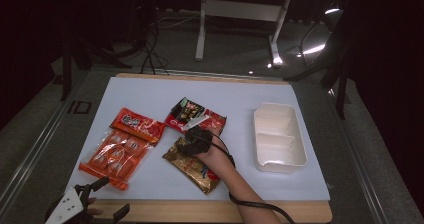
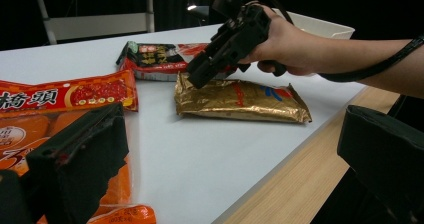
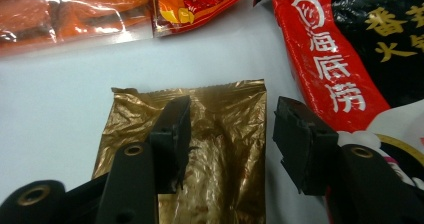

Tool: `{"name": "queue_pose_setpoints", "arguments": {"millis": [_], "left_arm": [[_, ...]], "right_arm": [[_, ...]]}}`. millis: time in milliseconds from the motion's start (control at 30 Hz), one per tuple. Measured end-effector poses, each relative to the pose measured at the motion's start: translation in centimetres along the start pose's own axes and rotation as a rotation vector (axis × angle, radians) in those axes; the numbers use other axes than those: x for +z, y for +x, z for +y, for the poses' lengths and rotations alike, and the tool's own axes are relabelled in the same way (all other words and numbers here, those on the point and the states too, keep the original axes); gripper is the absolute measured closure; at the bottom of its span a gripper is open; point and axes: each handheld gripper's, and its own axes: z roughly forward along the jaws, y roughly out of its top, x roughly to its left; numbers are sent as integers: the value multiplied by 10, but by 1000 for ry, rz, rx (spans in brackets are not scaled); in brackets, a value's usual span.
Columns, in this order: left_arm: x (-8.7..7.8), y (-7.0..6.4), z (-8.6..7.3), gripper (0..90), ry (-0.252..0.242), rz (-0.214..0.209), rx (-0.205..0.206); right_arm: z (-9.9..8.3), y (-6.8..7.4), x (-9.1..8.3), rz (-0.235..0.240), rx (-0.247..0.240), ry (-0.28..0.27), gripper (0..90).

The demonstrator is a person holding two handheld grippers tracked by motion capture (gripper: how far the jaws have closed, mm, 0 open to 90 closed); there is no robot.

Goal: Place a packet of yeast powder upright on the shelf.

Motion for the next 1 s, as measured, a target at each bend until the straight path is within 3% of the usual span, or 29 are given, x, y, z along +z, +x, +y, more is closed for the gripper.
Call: {"name": "queue_pose_setpoints", "arguments": {"millis": [133, 333, 500, 667, 867, 900, 933, 1000], "left_arm": [[1, 0, 0, 3, 12, 2, 9], [1, -1, 0, 3, 8, -4, 7], [1, -1, 0, 3, 7, -5, 6], [1, -1, 0, 3, 10, -5, 8], [3, -1, 0, 3, 14, -7, 11], [3, -2, 0, 4, 14, -7, 12], [3, -2, 0, 3, 14, -7, 12], [2, -2, 0, 3, 14, -7, 12]], "right_arm": [[1, 0, 8, -5, 7, 47, 497], [3, -2, 14, 29, 37, 83, 490], [3, -2, 18, 34, 43, 91, 480], [3, 2, 19, 9, 25, 85, 514], [2, 7, 20, -38, 7, 90, 593], [3, 9, 20, -49, -3, 95, 629], [4, 12, 20, -56, -25, 98, 734], [4, 13, 21, -57, -27, 97, 777]]}}
